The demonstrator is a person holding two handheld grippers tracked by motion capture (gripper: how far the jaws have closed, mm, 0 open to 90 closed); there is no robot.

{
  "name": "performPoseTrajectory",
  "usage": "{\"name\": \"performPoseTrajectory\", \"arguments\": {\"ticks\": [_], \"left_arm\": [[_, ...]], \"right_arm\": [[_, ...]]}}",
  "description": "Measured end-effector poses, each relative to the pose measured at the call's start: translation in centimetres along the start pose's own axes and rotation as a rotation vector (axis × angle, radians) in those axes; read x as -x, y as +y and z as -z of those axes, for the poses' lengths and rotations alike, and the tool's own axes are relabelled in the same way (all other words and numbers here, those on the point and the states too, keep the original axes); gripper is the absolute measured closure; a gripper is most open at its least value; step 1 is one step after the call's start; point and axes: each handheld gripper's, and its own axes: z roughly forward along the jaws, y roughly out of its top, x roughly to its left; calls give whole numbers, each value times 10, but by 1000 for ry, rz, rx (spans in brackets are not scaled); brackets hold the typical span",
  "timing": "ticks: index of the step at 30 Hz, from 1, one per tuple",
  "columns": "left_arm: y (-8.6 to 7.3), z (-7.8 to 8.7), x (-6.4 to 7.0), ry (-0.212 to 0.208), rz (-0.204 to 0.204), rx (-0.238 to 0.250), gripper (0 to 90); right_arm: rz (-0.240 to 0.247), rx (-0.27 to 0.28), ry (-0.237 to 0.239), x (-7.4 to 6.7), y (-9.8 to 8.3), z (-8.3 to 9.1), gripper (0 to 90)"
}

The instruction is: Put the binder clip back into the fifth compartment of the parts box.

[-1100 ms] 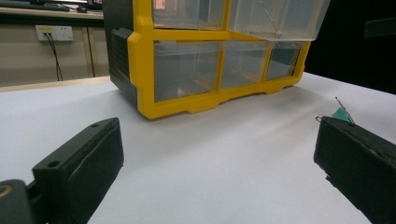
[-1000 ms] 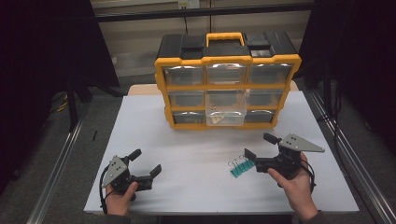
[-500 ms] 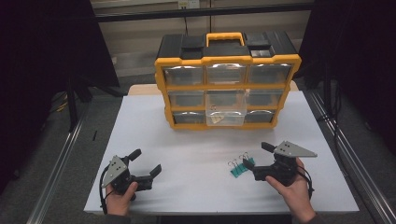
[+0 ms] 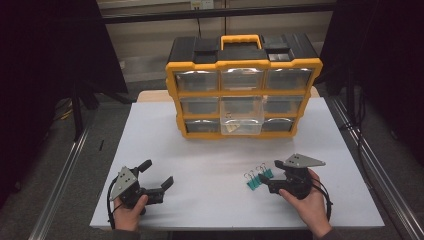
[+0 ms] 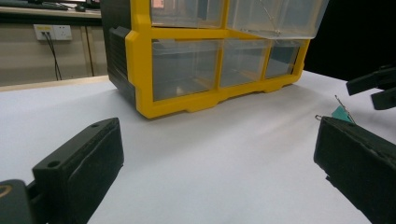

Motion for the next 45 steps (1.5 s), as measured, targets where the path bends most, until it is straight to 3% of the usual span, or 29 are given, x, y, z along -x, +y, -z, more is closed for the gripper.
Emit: {"name": "performPoseTrajectory", "arguments": {"ticks": [5,7,9,10,14,15,17,18,19,27,32,33,36,41,45], "left_arm": [[0,-1,1,-8,5,5,16],[0,0,-1,6,-18,-9,16],[0,-1,0,1,-8,-7,16],[0,-2,2,10,17,16,16],[1,-1,0,4,5,13,16],[0,-1,0,4,27,24,16],[0,0,-1,-5,5,6,16],[0,0,0,13,27,17,16],[0,0,-1,12,19,12,16],[0,-2,1,6,18,10,16],[0,0,-1,-2,-16,-12,16],[0,-2,1,6,17,10,16],[0,-1,-1,11,3,9,16],[0,-1,0,0,13,13,16],[0,-1,-1,5,3,10,16]], "right_arm": [[1,-36,-7,3,0,-8,297],[1,-44,-1,5,0,-10,328],[-1,-54,-1,6,1,-12,334],[5,-54,2,7,0,-12,344],[16,-84,3,6,0,-16,390],[26,-90,0,6,0,-16,396],[30,-94,-5,5,0,-18,413],[25,-100,-15,4,0,-19,433],[36,-104,-14,5,0,-19,446],[27,-122,-2,8,0,-22,482],[31,-131,-2,8,0,-23,487],[29,-138,1,8,0,-23,487],[14,-146,4,9,-1,-25,482],[47,-152,3,9,-1,-25,488],[19,-134,12,12,0,-21,502]]}}
